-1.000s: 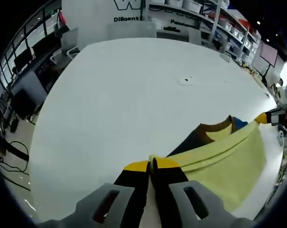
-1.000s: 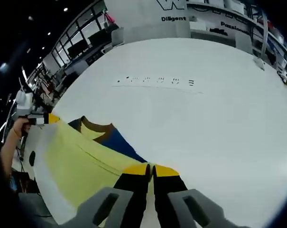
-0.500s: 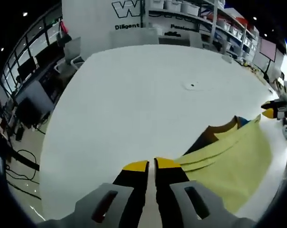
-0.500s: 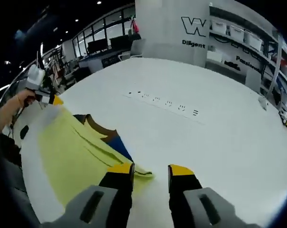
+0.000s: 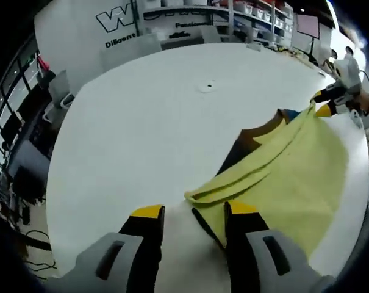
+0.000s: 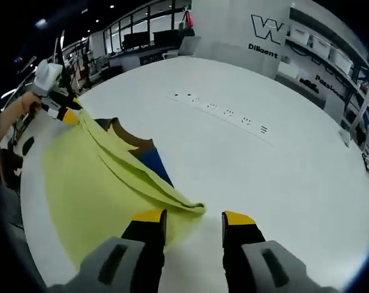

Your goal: Fold the garment on the visible template until the final outline fits inside the template.

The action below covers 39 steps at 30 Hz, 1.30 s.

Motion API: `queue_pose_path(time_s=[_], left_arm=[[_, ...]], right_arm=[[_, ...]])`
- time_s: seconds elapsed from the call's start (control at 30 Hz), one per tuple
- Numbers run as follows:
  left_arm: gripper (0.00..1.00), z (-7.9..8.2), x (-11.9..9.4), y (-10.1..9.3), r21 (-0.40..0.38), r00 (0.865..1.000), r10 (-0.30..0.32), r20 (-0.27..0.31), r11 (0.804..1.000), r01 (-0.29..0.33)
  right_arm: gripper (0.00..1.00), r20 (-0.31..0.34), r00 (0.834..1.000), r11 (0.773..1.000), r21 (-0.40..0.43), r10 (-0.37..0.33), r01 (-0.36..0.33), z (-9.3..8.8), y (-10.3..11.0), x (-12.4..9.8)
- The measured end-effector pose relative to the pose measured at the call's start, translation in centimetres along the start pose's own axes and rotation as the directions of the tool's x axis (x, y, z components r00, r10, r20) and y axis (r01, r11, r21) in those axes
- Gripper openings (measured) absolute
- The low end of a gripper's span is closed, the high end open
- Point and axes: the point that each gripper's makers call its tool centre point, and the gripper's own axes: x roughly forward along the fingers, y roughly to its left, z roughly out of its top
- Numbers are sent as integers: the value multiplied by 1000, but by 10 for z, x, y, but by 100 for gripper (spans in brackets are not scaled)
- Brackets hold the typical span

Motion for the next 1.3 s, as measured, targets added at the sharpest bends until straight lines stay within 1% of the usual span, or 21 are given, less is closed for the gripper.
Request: queue_pose_path(time_s=[0.03, 0.07, 0.1, 0.13, 0.17, 0.23, 0.27, 0.37, 0.47, 0.53, 0.57, 0.63, 0.7, 0.77, 0.83, 0.93, 1.0, 1.1, 1.17, 1.23, 1.3], left_arm=[[44, 0, 3, 1, -1, 1000, 0, 1, 1000, 0], [43, -1, 8, 2, -15, 1000, 5, -8, 1000, -5], [43, 0, 10, 4, -30, 1000, 13, -5, 999, -13], [43, 5, 13, 9, -52, 999, 36, 13, 998, -35], [43, 8, 15, 15, -85, 998, 64, 27, 994, -61], [42, 11, 15, 20, -115, 996, 81, 35, 990, -76], [42, 14, 15, 23, -121, 995, 89, 44, 989, -84], [38, 18, 12, 27, -112, 993, 109, 56, 989, -102], [39, 16, 7, 26, -104, 993, 104, 54, 990, -98], [39, 14, 4, 26, -115, 994, 99, 51, 989, -93], [39, 14, 2, 26, -120, 994, 93, 57, 989, -86], [39, 13, -3, 24, -147, 994, 86, 63, 986, -76], [40, 13, -8, 22, -148, 995, 78, 70, 987, -67], [40, 12, -13, 17, -147, 995, 62, 74, 988, -51], [42, 12, -17, 14, -157, 995, 50, 83, 987, -36], [48, 12, -23, 14, -158, 994, 58, 93, 986, -43], [50, 13, -28, 8, -170, 993, 36, 111, 985, -17], [55, 12, -33, 3, -167, 994, 24, 111, 986, -5], [57, 11, -36, 0, -163, 992, 17, 122, 987, 3], [61, 12, -40, -6, -181, 989, -2, 145, 983, 29], [64, 8, -43, -11, -186, 990, -14, 139, 982, 40]], right_arm=[[31, 0, 1000, 1000, 10, -6, 6, 1, -2, 2], [31, 15, 1000, 999, 27, -17, 17, 5, -6, 5], [30, 22, 999, 999, 40, -25, 24, 7, -8, 7], [29, 24, 999, 996, 73, -43, 41, 8, -12, 10], [29, 26, 998, 995, 84, -51, 48, 8, -13, 10], [29, 38, 997, 991, 114, -71, 66, 12, -18, 11], [28, 64, 994, 989, 123, -91, 82, 17, -22, 9], [28, 70, 993, 988, 125, -98, 89, 19, -24, 5], [28, 78, 993, 991, 109, -88, 79, 19, -20, 2], [30, 79, 994, 992, 107, -80, 71, 18, -17, 0], [32, 92, 994, 992, 117, -63, 52, 20, -13, -2], [34, 90, 994, 991, 124, -60, 48, 19, -11, -6], [35, 101, 994, 991, 130, -52, 39, 20, -7, -10], [37, 124, 992, 987, 162, -28, 7, 22, 0, -15], [39, 128, 992, 984, 180, -14, -9, 20, 4, -18], [43, 135, 991, 982, 189, 2, -28, 17, 11, -25], [46, 134, 991, 980, 197, 17, -43, 13, 17, -28], [50, 121, 992, 978, 201, 35, -59, 7, 24, -31], [53, 121, 991, 980, 184, 48, -70, 4, 30, -35], [56, 122, 991, 982, 174, 58, -79, 1, 34, -37], [62, 118, 990, 979, 180, 79, -99, -3, 39, -39]])
